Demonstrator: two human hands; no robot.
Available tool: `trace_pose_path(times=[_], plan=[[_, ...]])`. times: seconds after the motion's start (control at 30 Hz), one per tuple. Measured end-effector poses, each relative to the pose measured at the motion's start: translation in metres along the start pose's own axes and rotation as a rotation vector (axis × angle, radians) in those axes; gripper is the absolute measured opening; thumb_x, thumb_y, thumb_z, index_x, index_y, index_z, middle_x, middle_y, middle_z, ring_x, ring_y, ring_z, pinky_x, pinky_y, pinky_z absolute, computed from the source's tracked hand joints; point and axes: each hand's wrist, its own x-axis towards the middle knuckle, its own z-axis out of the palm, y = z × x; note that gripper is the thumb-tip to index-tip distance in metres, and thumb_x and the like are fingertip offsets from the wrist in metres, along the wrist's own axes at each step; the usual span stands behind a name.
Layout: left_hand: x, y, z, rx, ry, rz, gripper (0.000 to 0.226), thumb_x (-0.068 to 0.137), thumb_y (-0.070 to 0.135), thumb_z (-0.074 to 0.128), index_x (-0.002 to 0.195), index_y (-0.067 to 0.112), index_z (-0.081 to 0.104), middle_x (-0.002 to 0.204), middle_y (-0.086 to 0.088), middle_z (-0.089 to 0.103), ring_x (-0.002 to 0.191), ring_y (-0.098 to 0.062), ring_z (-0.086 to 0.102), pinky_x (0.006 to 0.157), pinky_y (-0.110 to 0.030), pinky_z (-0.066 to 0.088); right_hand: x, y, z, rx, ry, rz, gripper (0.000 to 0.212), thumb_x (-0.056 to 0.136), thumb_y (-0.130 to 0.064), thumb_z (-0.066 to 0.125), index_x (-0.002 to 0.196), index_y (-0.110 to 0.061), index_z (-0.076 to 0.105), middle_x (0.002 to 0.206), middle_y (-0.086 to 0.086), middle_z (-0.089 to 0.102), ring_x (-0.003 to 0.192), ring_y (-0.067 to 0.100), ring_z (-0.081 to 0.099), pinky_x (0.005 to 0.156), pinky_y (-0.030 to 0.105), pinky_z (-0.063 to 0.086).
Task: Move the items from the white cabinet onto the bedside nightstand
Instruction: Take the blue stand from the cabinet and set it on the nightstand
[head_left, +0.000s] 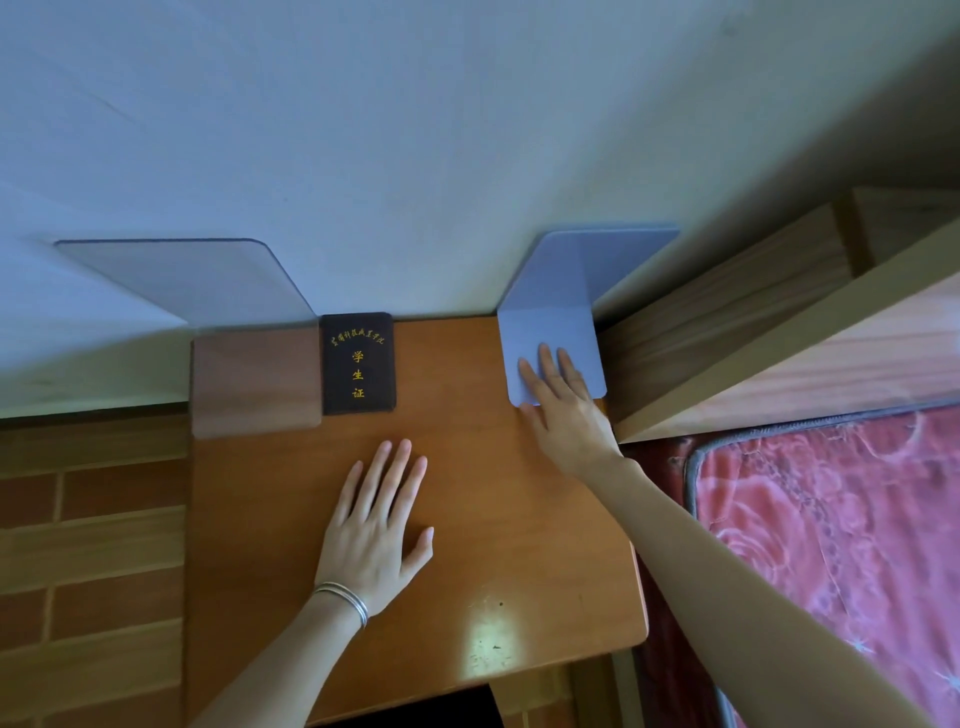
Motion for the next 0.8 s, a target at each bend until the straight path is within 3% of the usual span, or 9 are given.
trace_pose_path(times=[0.27,0.4,0.5,0.6,0.67,0.8], plan=[[0.000,0.000,0.000,0.006,0.006,-0.012,0.070,0.088,0.051,0.032,0.146,0.013,0.025,0.154,-0.011,0.017,0.142,-0.028,0.012,0.112,-0.048,0.018,0.005,0.005,0.011,-0.184,-0.033,-0.023,0.064,0.098,-0.041,0.028,0.145,-0.020,-0.009,0.154,0.008,-0.016,0.139,0.027,-0.022,0.115,0.041,-0.004],[0.001,0.001,-0.003,0.023,-0.032,-0.021,0.071,0.088,0.051,0.033,0.146,0.013,0.022,0.155,-0.011,0.016,0.142,-0.029,0.010,0.111,-0.048,0.018,0.003,0.000,0.010,-0.155,-0.009,-0.013,0.063,0.098,-0.038,0.031,0.146,-0.018,-0.004,0.154,0.009,-0.014,0.139,0.027,-0.021,0.114,0.041,-0.006],[0.002,0.004,-0.009,0.052,-0.102,-0.034,0.071,0.087,0.050,0.035,0.145,0.011,0.025,0.153,-0.013,0.020,0.141,-0.031,0.015,0.110,-0.050,0.021,-0.002,-0.011,-0.004,-0.088,0.015,-0.009,0.057,0.097,-0.027,0.037,0.147,-0.015,0.011,0.156,0.011,-0.002,0.141,0.029,-0.013,0.113,0.044,-0.003],[0.010,0.014,-0.043,0.128,-0.249,-0.045,0.072,0.085,0.047,0.051,0.143,0.010,0.033,0.151,-0.016,0.025,0.138,-0.035,0.024,0.109,-0.049,0.028,-0.017,-0.031,-0.027,-0.150,0.053,-0.057,0.056,0.091,-0.012,0.044,0.144,-0.013,0.024,0.155,0.013,0.007,0.141,0.032,-0.003,0.113,0.052,0.002],[0.020,0.021,-0.075,0.209,-0.343,-0.002,0.063,0.089,0.042,0.050,0.143,0.016,0.030,0.151,-0.012,0.026,0.136,-0.031,0.026,0.107,-0.041,0.031,-0.032,-0.046,-0.051,-0.147,0.046,-0.042,0.054,0.091,-0.013,0.044,0.142,-0.012,0.028,0.153,0.012,0.015,0.141,0.031,0.004,0.114,0.051,0.005],[0.041,0.030,-0.149,0.184,-0.363,0.141,0.040,0.091,0.035,0.042,0.128,0.022,0.046,0.128,0.001,0.052,0.116,-0.019,0.047,0.093,-0.033,0.040,-0.079,-0.075,-0.108,-0.061,0.020,0.025,0.047,0.092,-0.015,0.039,0.139,-0.016,0.033,0.139,0.009,0.044,0.130,0.025,0.034,0.113,0.043,0.013]])
